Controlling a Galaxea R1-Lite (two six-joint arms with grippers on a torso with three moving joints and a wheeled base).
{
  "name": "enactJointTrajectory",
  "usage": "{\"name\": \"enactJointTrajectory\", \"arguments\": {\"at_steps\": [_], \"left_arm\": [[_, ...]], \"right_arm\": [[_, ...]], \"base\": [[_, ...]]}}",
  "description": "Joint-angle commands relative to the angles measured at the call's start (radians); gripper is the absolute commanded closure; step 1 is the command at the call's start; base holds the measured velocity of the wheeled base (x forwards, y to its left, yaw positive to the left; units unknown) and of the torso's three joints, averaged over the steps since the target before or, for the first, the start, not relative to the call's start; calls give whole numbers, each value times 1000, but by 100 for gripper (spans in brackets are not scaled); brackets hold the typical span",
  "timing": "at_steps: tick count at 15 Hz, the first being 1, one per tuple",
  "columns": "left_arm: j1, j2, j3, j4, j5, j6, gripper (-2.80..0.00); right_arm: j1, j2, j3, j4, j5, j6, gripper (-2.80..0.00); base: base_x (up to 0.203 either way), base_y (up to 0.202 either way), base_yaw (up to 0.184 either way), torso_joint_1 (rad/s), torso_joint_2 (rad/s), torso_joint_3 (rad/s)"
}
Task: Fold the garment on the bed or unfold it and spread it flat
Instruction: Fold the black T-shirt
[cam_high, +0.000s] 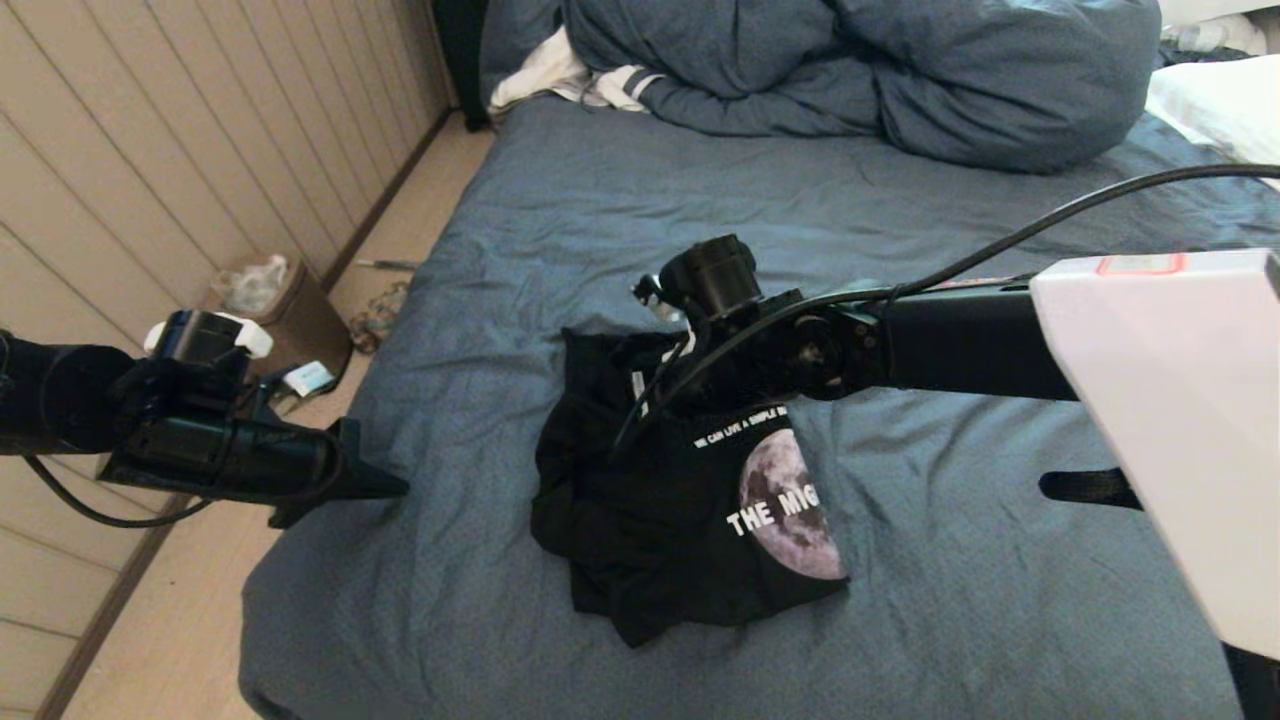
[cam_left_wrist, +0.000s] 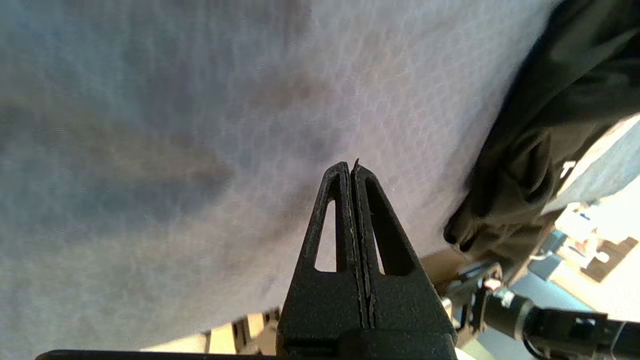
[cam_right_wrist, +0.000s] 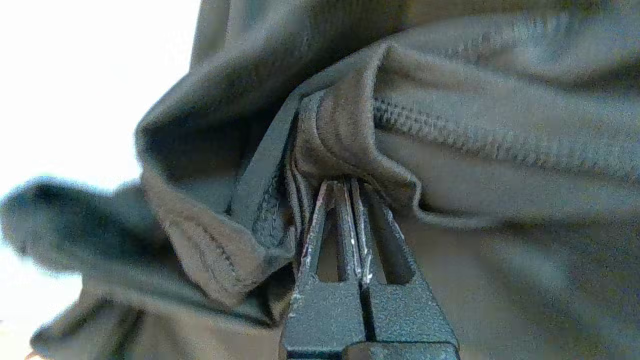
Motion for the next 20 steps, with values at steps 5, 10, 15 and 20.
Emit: {"name": "enactJointTrajectory", "arguments": {"at_steps": [5, 10, 15, 20], "left_arm": [[-2, 3, 5, -5, -5, -6, 0], [-2, 0, 5, -5, -5, -9, 0], [-2, -1, 5, -5, -7, -9, 0], [-2, -16, 17, -5, -6, -8, 0]], "right_arm": [[73, 100, -68, -371, -193, -63, 0], [126, 97, -68, -481, -242, -114, 0], [128, 84, -68, -496, -280, -141, 0], [123, 71, -51, -484, -294, -144, 0]], "base": [[0, 0, 0, 0, 0, 0], [0, 0, 0, 0, 0, 0], [0, 0, 0, 0, 0, 0], [0, 0, 0, 0, 0, 0]]}}
